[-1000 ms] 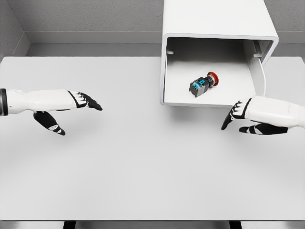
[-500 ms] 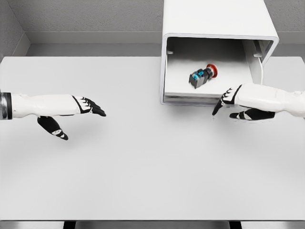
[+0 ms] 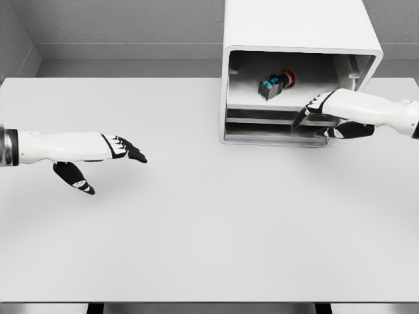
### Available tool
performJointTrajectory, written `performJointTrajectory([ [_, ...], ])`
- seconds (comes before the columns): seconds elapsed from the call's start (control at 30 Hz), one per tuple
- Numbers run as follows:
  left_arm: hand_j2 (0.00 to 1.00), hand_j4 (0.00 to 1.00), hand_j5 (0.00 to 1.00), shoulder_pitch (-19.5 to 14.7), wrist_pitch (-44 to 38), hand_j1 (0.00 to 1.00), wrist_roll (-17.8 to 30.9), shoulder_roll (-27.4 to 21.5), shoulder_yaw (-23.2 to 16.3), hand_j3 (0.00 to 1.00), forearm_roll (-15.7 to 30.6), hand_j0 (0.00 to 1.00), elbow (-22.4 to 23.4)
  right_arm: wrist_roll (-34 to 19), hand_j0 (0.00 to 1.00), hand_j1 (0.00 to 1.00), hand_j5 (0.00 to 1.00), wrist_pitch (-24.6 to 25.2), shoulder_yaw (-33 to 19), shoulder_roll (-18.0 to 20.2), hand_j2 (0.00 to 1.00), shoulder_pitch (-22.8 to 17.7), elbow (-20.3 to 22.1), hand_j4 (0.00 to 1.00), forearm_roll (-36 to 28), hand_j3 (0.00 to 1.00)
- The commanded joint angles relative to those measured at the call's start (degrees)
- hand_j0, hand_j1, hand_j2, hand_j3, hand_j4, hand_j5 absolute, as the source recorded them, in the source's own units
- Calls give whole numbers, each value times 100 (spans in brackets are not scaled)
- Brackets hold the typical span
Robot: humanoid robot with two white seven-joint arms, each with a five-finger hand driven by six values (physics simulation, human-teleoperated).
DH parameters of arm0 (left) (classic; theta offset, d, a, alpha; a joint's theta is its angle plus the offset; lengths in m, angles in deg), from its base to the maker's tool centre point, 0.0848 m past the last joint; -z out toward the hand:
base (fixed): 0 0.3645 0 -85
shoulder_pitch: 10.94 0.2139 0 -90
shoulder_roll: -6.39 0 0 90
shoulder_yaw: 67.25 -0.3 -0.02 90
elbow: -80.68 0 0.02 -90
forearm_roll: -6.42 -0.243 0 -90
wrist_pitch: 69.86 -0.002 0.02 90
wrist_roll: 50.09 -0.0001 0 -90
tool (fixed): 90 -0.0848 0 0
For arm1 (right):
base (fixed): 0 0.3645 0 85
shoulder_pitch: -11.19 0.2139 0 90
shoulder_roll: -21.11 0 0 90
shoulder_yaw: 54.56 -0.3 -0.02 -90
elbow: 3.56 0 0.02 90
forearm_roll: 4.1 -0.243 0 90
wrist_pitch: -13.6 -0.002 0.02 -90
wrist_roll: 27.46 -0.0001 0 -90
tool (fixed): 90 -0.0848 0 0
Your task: Slide open multi-storey tabletop storage cabinets and put open load switch and slide close multi-storey tabletop storage cabinets
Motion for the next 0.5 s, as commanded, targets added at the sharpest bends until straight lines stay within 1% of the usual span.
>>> performJointTrajectory([
  [0.0, 100, 100, 100, 0, -15, 100, -2, 1, -6, 100, 39, 100, 2, 2, 64, 64, 64, 14, 117, -73, 64, 9, -151, 64, -35, 64],
  [0.17, 100, 100, 100, 0, -15, 100, -2, 1, 2, 100, 39, 100, -7, 2, 64, 64, 64, 14, 249, -152, 64, 141, -160, 64, -26, 64],
  [0.27, 100, 100, 100, 0, -15, 100, -2, 1, -6, 100, 39, 100, -7, 2, 64, 64, 64, 14, 276, -248, 64, 264, -336, 64, 26, 64],
  [0.37, 100, 100, 100, 0, -15, 100, -2, 1, -6, 100, 39, 100, -7, 2, 64, 64, 64, 14, 293, -266, 64, 316, -345, 64, 44, 64],
  [0.43, 100, 100, 100, 0, -15, 100, -2, 1, -6, 100, 39, 100, -7, 2, 64, 64, 64, 14, 302, -222, 64, 299, -284, 64, 70, 64],
  [0.47, 100, 100, 100, 0, -15, 100, -2, 1, -6, 100, 39, 100, -7, 2, 64, 64, 64, 14, 293, -196, 64, 246, -82, 64, 70, 64],
])
